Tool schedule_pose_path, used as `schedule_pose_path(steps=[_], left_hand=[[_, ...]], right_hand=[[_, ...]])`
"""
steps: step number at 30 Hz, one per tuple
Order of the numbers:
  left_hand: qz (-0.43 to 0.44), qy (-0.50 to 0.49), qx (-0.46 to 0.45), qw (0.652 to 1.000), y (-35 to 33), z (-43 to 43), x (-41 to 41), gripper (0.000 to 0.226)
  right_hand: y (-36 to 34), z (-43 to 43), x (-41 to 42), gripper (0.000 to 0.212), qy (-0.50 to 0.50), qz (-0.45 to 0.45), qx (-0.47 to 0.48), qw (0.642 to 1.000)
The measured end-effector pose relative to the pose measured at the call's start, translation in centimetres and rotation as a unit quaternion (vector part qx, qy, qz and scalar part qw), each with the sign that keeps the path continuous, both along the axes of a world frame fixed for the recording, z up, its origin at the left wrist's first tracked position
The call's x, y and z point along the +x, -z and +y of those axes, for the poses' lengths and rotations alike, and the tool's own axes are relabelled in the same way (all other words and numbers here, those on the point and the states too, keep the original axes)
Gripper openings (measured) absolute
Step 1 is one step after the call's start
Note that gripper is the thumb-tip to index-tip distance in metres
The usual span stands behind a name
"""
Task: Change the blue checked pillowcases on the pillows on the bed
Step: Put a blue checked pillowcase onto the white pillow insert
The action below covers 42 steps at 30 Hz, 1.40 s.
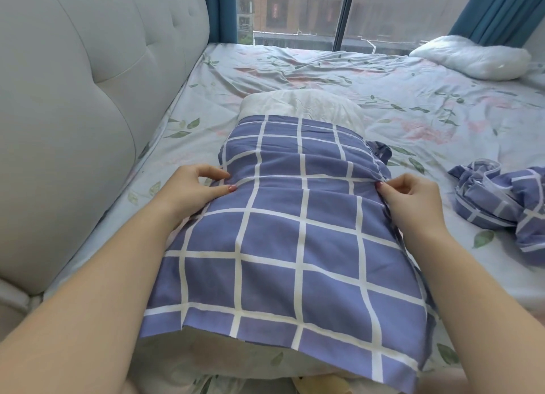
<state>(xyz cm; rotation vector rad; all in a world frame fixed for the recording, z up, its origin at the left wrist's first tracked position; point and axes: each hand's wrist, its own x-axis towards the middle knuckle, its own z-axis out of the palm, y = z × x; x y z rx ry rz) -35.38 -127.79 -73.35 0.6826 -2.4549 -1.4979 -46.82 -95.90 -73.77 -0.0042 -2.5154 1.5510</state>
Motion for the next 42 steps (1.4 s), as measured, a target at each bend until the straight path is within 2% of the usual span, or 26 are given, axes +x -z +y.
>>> schedule_pose_path(steps=[3, 6, 9, 11, 13, 15, 16, 20, 23, 25, 27, 30, 32, 35, 37, 39, 42], left_hand=[[0.012, -0.001, -0.069, 0.998, 0.4, 0.4, -0.2, 0.009], [0.024, 0.005, -0.162, 0.987, 0.3, 0.7, -0.6, 0.009], [0.068, -0.037, -0.195, 0.978, 0.0, 0.4, -1.4, 0.011], [0.102, -0.070, -0.226, 0.966, -0.2, 0.6, -1.8, 0.012], [0.131, -0.097, -0.220, 0.962, -0.3, 0.9, -2.2, 0.010], [0.171, -0.113, -0.144, 0.968, -0.5, 1.1, -2.6, 0.007], [0.187, -0.111, -0.119, 0.969, -0.5, 1.1, -2.8, 0.006], [0.198, -0.061, -0.154, 0.966, -0.5, 1.5, -3.3, 0.003], [0.231, -0.015, -0.179, 0.956, -0.3, 1.9, -3.2, 0.006], [0.203, 0.034, -0.192, 0.960, 0.6, 1.7, -3.1, 0.006], [0.116, 0.066, -0.168, 0.977, 1.5, 1.8, -3.0, 0.006], [0.014, -0.014, -0.154, 0.988, 1.5, 1.7, -2.5, 0.026], [-0.037, -0.065, -0.136, 0.988, 0.7, 1.8, -1.6, 0.035], [-0.125, -0.050, -0.048, 0.990, 0.4, 2.0, 0.0, 0.055], [-0.142, -0.033, -0.003, 0.989, 0.5, 2.0, 1.0, 0.068], [-0.127, -0.028, 0.030, 0.991, 0.5, 1.8, 1.6, 0.072], [-0.102, 0.012, 0.067, 0.992, 0.2, 2.0, 2.3, 0.067]], right_hand=[[0.0, -0.5, 0.0, 0.018, -0.004, -0.001, 0.034, 0.999], [0.1, -1.0, -0.2, 0.015, -0.008, -0.007, 0.033, 0.999], [0.1, -1.3, -0.3, 0.016, 0.004, -0.027, -0.007, 1.000], [-0.4, -1.8, 0.1, 0.015, 0.029, 0.006, -0.022, 0.999], [-1.5, -2.5, 0.8, 0.014, 0.044, 0.083, -0.038, 0.995], [-2.2, -3.1, 1.4, 0.018, 0.036, 0.125, -0.062, 0.990], [-2.1, -3.2, 1.5, 0.020, 0.035, 0.119, -0.079, 0.989], [-0.6, -3.2, 0.5, 0.020, 0.055, -0.004, -0.196, 0.979], [-0.6, -3.1, 0.5, 0.016, 0.030, 0.039, -0.197, 0.979], [-0.2, -3.3, 0.6, 0.013, -0.020, 0.043, -0.147, 0.988], [0.5, -3.6, 0.5, 0.018, -0.088, -0.011, -0.066, 0.994], [0.9, -3.7, 0.6, 0.051, -0.147, -0.050, 0.048, 0.987], [0.6, -3.4, 0.8, 0.056, -0.150, -0.050, 0.086, 0.984], [-0.1, -2.5, 1.7, 0.056, -0.135, -0.039, 0.086, 0.986], [-0.6, -1.9, 2.2, 0.057, -0.070, -0.038, 0.090, 0.993], [-0.8, -1.1, 2.5, 0.067, -0.011, -0.100, 0.104, 0.989], [-0.7, -0.7, 3.5, 0.072, -0.066, -0.227, 0.011, 0.972]])
